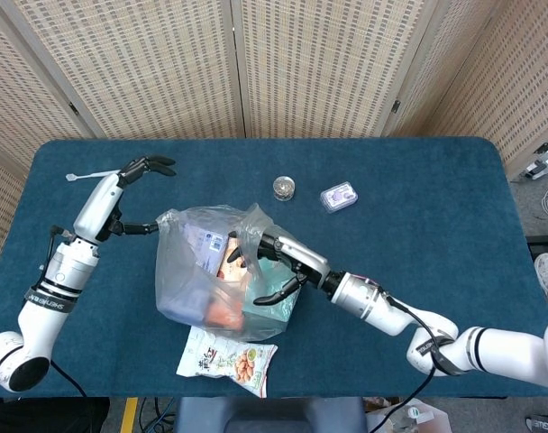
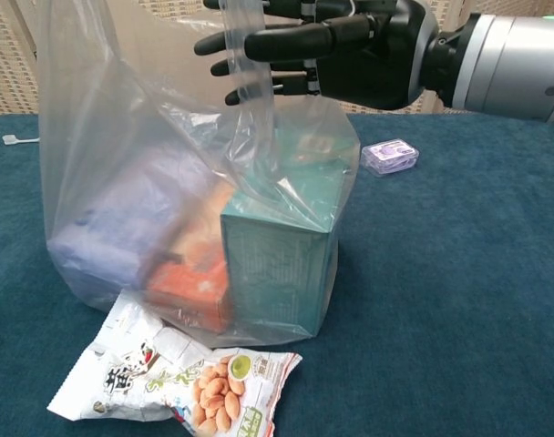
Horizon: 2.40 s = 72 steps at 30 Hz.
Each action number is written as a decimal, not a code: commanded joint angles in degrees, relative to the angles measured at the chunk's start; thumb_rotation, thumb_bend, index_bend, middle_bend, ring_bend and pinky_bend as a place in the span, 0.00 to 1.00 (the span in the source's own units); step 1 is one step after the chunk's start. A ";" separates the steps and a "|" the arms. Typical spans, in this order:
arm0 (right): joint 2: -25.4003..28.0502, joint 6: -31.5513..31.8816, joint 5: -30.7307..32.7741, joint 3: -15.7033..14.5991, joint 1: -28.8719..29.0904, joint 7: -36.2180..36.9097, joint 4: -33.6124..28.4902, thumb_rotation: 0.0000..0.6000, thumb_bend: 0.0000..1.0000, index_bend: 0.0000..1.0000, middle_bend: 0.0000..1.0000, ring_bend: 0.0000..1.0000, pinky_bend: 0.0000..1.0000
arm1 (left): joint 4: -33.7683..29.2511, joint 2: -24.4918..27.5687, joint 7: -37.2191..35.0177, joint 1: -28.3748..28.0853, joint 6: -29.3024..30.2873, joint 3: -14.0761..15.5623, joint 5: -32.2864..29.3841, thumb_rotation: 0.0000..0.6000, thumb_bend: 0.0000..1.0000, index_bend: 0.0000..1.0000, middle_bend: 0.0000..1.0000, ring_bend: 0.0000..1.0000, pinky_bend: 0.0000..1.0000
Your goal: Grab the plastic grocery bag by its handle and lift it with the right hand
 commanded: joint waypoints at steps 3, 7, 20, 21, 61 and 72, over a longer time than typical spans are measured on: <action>-0.56 -0.26 0.26 0.61 0.53 0.50 0.14 1.00 0.10 0.13 0.26 0.19 0.27 | -0.52 -0.20 0.17 0.31 0.93 -0.69 -0.78 1.00 0.22 0.28 0.19 0.14 0.16; -1.32 -1.09 0.32 1.19 1.52 0.93 0.07 1.00 0.08 0.13 0.23 0.17 0.27 | -1.14 0.45 -0.47 0.63 0.86 -1.29 -1.66 1.00 0.22 0.29 0.19 0.14 0.16; -5.50 -2.86 0.77 3.33 4.91 1.85 1.22 1.00 0.00 0.07 0.14 0.11 0.22 | -2.42 2.69 -1.63 2.04 0.97 -2.40 -2.90 1.00 0.22 0.30 0.19 0.14 0.16; -5.87 -2.93 0.80 3.42 5.10 1.70 1.40 1.00 0.00 0.06 0.13 0.11 0.22 | -2.62 2.87 -1.65 2.23 1.06 -2.36 -2.82 1.00 0.22 0.30 0.19 0.14 0.16; -9.79 -2.36 4.46 7.55 7.09 -8.72 0.70 1.00 0.00 0.03 0.09 0.04 0.13 | -7.97 5.70 1.98 3.81 1.02 -2.88 -4.32 1.00 0.22 0.30 0.19 0.14 0.16; -11.49 -2.47 6.03 8.47 7.08 -13.55 1.47 1.00 0.00 0.03 0.09 0.04 0.13 | -10.15 5.70 3.27 3.65 0.55 -2.48 -4.01 1.00 0.22 0.30 0.19 0.14 0.16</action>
